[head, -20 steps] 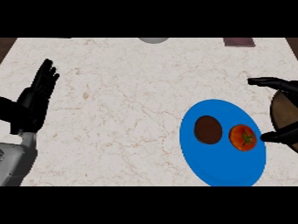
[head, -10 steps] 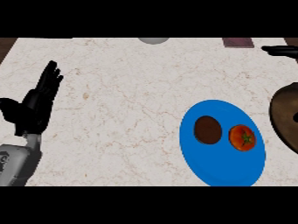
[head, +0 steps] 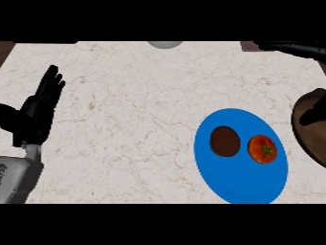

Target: Pick the cupcake from the plate and place it in the pan

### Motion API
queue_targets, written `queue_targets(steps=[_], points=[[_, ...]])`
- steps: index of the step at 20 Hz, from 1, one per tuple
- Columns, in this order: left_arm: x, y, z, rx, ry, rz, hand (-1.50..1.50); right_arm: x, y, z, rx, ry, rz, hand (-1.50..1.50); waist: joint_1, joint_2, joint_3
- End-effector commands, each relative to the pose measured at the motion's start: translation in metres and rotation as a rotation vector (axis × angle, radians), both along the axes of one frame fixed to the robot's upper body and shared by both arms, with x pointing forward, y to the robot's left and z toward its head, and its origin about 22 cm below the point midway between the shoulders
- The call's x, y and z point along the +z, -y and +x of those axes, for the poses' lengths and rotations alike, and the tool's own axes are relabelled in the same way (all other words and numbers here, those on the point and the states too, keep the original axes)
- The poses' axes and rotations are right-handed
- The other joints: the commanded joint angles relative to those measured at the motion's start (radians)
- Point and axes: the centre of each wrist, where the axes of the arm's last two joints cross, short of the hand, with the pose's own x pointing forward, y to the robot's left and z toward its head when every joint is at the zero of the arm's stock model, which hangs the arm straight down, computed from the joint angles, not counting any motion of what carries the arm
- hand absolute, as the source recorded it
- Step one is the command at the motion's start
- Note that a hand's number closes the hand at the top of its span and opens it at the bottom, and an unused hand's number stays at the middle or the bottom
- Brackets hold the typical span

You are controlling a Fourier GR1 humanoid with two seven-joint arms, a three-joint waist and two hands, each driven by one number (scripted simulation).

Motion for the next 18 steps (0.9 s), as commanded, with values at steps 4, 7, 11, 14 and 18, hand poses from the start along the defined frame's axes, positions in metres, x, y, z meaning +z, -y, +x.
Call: queue_targets(steps=[4,7,11,14,18], points=[[0.01,-0.001,0.006,0.027,0.006,-0.007,0.0,-0.008,-0.034,-0.011,0.191,-0.132,-0.024,-1.5,-0.014,-0.004,0.0],[-0.003,0.008,-0.006,0.021,-0.009,0.016,0.0,-0.003,-0.03,-0.021,0.19,-0.13,-0.036,-1.5,-0.011,-0.003,0.0],[-0.006,0.005,-0.021,0.015,-0.011,-0.014,0.0,-0.029,-0.044,-0.048,0.112,-0.118,-0.129,-1.5,-0.011,-0.004,0.0],[-0.005,0.007,-0.005,0.023,-0.01,0.002,0.0,-0.036,-0.04,-0.037,0.076,-0.135,-0.154,-1.5,-0.008,-0.001,0.001],[0.007,-0.004,-0.005,0.004,0.017,0.009,0.0,-0.031,-0.047,-0.046,0.029,-0.119,-0.152,-1.5,-0.01,-0.002,0.0]])
